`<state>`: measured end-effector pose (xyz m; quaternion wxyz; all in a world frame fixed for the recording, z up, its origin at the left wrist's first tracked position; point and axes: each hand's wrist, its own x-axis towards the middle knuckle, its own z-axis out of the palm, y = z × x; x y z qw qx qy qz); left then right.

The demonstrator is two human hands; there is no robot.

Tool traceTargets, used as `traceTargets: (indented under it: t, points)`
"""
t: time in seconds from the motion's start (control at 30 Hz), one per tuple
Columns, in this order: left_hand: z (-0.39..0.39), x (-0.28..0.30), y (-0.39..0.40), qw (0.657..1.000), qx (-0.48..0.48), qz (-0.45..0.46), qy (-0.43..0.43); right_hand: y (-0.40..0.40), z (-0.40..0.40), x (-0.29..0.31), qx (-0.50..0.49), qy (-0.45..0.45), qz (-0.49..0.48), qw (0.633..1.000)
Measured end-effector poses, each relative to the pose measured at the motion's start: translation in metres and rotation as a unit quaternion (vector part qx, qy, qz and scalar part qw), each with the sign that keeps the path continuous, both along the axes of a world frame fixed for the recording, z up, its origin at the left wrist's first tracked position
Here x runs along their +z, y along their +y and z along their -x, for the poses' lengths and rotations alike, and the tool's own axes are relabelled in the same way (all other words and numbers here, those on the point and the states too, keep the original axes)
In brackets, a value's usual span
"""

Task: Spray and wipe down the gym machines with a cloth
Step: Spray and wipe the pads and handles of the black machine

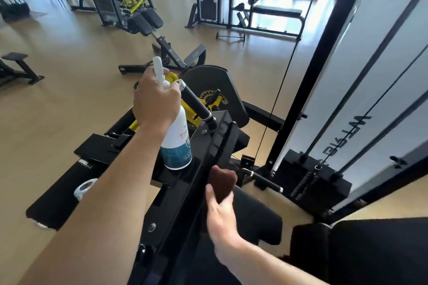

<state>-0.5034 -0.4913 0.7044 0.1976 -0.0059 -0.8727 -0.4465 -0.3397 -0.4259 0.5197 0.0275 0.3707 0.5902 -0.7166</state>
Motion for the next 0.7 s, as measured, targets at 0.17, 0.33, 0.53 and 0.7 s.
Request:
traceTargets:
  t: [0.17, 0.33, 0.53, 0.7]
  points:
    - [0.002, -0.001, 0.005, 1.000, 0.000, 0.002, -0.012, 0.018, 0.046, -0.010, -0.043, -0.013, -0.043, 0.998]
    - [0.008, -0.004, 0.006, 1.000, -0.002, 0.007, -0.012, 0.069, 0.127, -0.006, -0.098, -0.006, -0.035, 0.995]
    - [-0.015, 0.001, 0.007, 0.999, -0.008, 0.010, 0.032, 0.110, 0.162, 0.005, -0.046, -0.003, -0.001, 0.999]
    - [-0.075, 0.013, 0.008, 0.994, -0.076, -0.009, 0.072, 0.074, 0.097, -0.001, -0.039, 0.024, 0.018, 0.999]
